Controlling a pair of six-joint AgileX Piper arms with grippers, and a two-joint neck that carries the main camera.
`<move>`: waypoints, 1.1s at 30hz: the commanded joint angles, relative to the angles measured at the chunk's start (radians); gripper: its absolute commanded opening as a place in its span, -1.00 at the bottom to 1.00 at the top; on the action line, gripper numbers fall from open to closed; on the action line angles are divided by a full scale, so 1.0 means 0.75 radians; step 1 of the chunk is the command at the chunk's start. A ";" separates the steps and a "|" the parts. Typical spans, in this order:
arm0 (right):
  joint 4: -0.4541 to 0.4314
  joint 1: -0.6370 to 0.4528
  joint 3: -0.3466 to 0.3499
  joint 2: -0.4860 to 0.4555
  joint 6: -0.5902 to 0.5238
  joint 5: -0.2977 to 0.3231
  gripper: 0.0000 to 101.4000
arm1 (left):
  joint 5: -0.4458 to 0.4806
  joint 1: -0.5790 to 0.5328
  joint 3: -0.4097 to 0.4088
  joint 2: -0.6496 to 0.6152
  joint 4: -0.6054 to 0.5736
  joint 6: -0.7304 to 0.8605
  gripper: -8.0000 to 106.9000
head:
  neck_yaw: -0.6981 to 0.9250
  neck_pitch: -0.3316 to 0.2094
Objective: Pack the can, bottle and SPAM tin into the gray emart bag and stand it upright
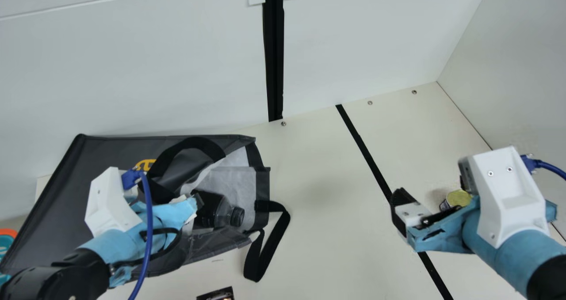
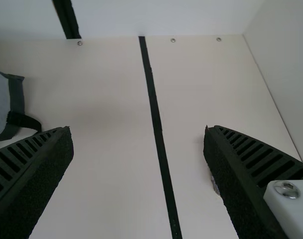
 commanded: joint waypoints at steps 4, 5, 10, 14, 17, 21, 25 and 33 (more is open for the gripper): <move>-0.051 -0.028 -0.019 -0.029 0.037 0.073 0.87 | 0.000 0.000 0.000 0.000 0.000 0.000 -1.00 | -0.003 -0.030; -0.061 -0.033 -0.024 -0.034 0.045 0.089 0.87 | 0.000 0.000 0.000 0.000 0.000 0.000 -1.00 | -0.003 -0.030; -0.104 -0.061 -0.056 -0.058 0.082 0.175 0.87 | 0.000 0.000 0.000 0.000 0.000 0.000 -1.00 | -0.003 -0.030; -0.132 -0.078 -0.085 -0.070 0.112 0.248 0.87 | 0.000 0.000 0.000 0.000 0.000 0.000 -1.00 | -0.003 -0.030; -0.150 -0.089 -0.108 -0.076 0.132 0.303 0.87 | 0.000 0.000 0.000 0.000 0.000 0.000 -1.00 | -0.003 -0.030; -0.139 -0.143 -0.095 -0.071 0.129 0.311 0.87 | 0.000 0.000 0.000 0.000 0.000 0.000 -1.00 | -0.003 -0.030; -0.100 -0.221 -0.084 -0.068 0.092 0.311 0.87 | 0.000 0.000 0.000 0.000 0.000 0.000 -1.00 | -0.003 -0.030; -0.018 -0.363 -0.075 -0.061 -0.001 0.311 0.87 | 0.000 0.000 0.000 0.000 0.000 0.000 -1.00 | -0.003 -0.030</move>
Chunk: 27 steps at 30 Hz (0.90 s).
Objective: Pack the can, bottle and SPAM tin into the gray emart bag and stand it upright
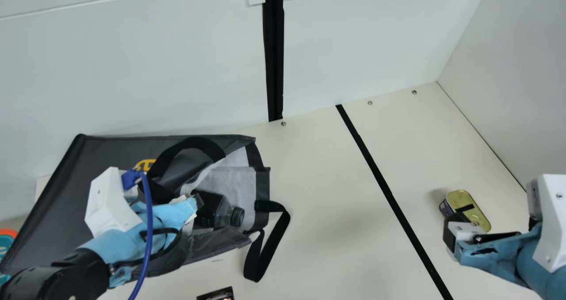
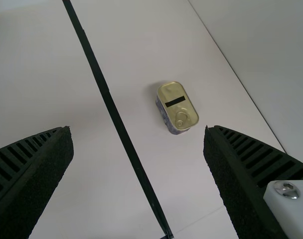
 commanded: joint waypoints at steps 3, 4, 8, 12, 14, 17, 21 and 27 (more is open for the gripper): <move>0.035 -0.059 0.002 0.002 -0.041 -0.002 0.87 | 0.000 0.000 0.000 0.000 0.000 0.000 -1.00 | -0.003 -0.030; 0.043 -0.071 0.002 0.003 -0.050 -0.002 0.87 | 0.000 0.000 0.000 0.000 0.000 0.000 -1.00 | -0.003 -0.030; 0.066 -0.105 0.002 0.006 -0.078 -0.002 0.87 | 0.000 0.000 0.000 0.000 0.000 0.000 -1.00 | -0.003 -0.030; 0.081 -0.126 0.001 0.011 -0.095 -0.002 0.87 | 0.000 0.000 0.000 0.000 0.000 0.000 -1.00 | -0.003 -0.030; 0.087 -0.133 -0.001 0.014 -0.100 -0.002 0.87 | 0.000 0.000 0.000 0.000 0.000 0.000 -1.00 | -0.003 -0.030; 0.093 -0.138 -0.003 0.018 -0.104 -0.002 0.87 | 0.000 0.000 0.000 0.000 0.000 0.000 -1.00 | -0.003 -0.030; 0.100 -0.144 -0.005 0.021 -0.106 -0.002 0.87 | 0.000 0.000 0.000 0.000 0.000 0.000 -1.00 | -0.003 -0.030; 0.104 -0.144 -0.004 0.024 -0.104 -0.002 0.87 | 0.000 0.000 0.000 0.000 0.000 0.000 -1.00 | -0.003 -0.030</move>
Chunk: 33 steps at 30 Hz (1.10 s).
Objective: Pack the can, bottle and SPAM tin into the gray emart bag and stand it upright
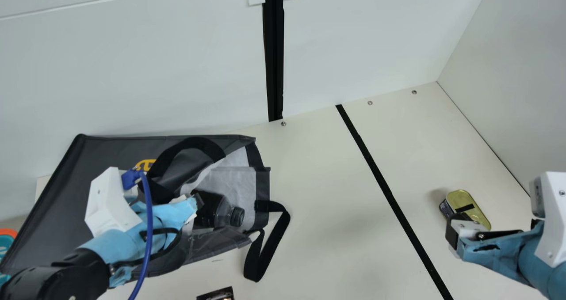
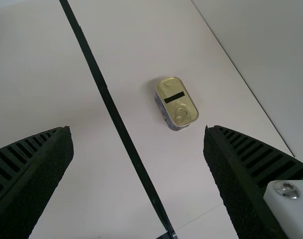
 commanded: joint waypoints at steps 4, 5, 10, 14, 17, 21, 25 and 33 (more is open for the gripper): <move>0.001 0.002 0.000 0.006 0.004 0.001 0.87 | 0.000 0.000 0.000 0.000 0.000 0.000 -1.00 | -0.003 -0.030; 0.001 0.003 -0.001 0.008 0.006 0.001 0.87 | 0.000 0.000 0.000 0.000 0.000 0.000 -1.00 | -0.003 -0.030; -0.003 0.010 -0.010 0.023 0.015 0.001 0.87 | 0.000 0.000 0.000 0.000 0.000 0.000 -1.00 | -0.003 -0.030; -0.006 0.018 -0.015 0.041 0.029 0.001 0.87 | 0.000 0.000 0.000 0.000 0.000 0.000 -1.00 | -0.003 -0.030; -0.005 0.018 -0.020 0.056 0.034 0.001 0.87 | 0.000 0.000 0.000 0.000 0.000 0.000 -1.00 | -0.003 -0.030; -0.003 0.013 -0.024 0.080 0.040 0.001 0.87 | 0.000 0.000 0.000 0.000 0.000 0.000 -1.00 | -0.003 -0.030; -0.003 0.005 -0.030 0.105 0.042 0.001 0.87 | 0.000 0.000 0.000 0.000 0.000 0.000 -1.00 | -0.003 -0.030; -0.005 -0.037 -0.043 0.161 0.013 0.001 0.87 | 0.000 0.000 0.000 0.000 0.000 0.000 -1.00 | -0.003 -0.030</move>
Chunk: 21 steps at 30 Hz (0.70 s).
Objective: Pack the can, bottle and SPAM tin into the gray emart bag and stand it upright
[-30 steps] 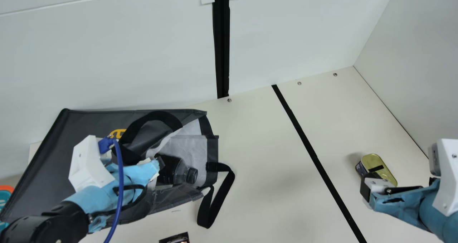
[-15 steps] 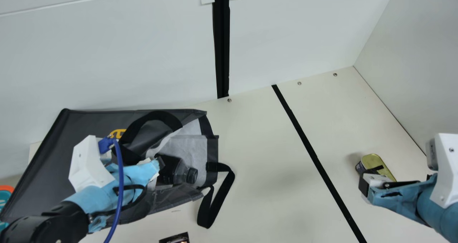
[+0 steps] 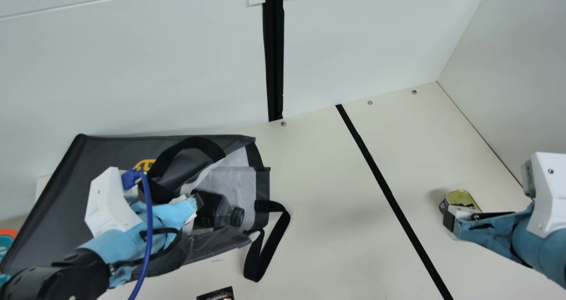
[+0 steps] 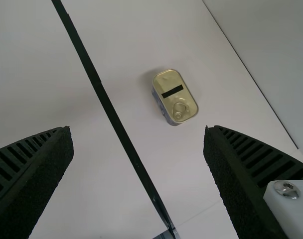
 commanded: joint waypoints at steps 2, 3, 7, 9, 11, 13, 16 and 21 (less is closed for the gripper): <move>-0.002 -0.015 -0.005 0.019 -0.020 0.000 0.87 | 0.000 0.000 0.000 0.000 0.000 0.000 -1.00 | -0.001 -0.032; 0.000 -0.021 -0.007 0.027 -0.029 0.000 0.87 | 0.000 0.000 0.000 0.000 0.000 0.000 -1.00 | -0.001 -0.032; 0.005 -0.045 -0.015 0.059 -0.070 0.000 0.87 | 0.000 0.000 0.000 0.000 0.000 0.000 -1.00 | -0.001 -0.032; 0.010 -0.057 -0.018 0.075 -0.096 0.000 0.87 | 0.000 0.000 0.000 0.000 0.000 0.000 -1.00 | -0.001 -0.032; 0.017 -0.070 -0.023 0.092 -0.124 0.000 0.87 | 0.000 0.000 0.000 0.000 0.000 0.000 -1.00 | -0.001 -0.032; 0.027 -0.084 -0.029 0.109 -0.157 0.000 0.87 | 0.000 0.000 0.000 0.000 0.000 0.000 -1.00 | -0.001 -0.032; 0.040 -0.107 -0.037 0.136 -0.210 -0.002 0.87 | 0.000 0.000 0.000 0.000 0.000 0.000 -1.00 | -0.001 -0.032; 0.071 -0.159 -0.033 0.187 -0.314 -0.034 0.87 | 0.000 0.000 0.000 0.000 0.000 0.000 -1.00 | -0.001 -0.032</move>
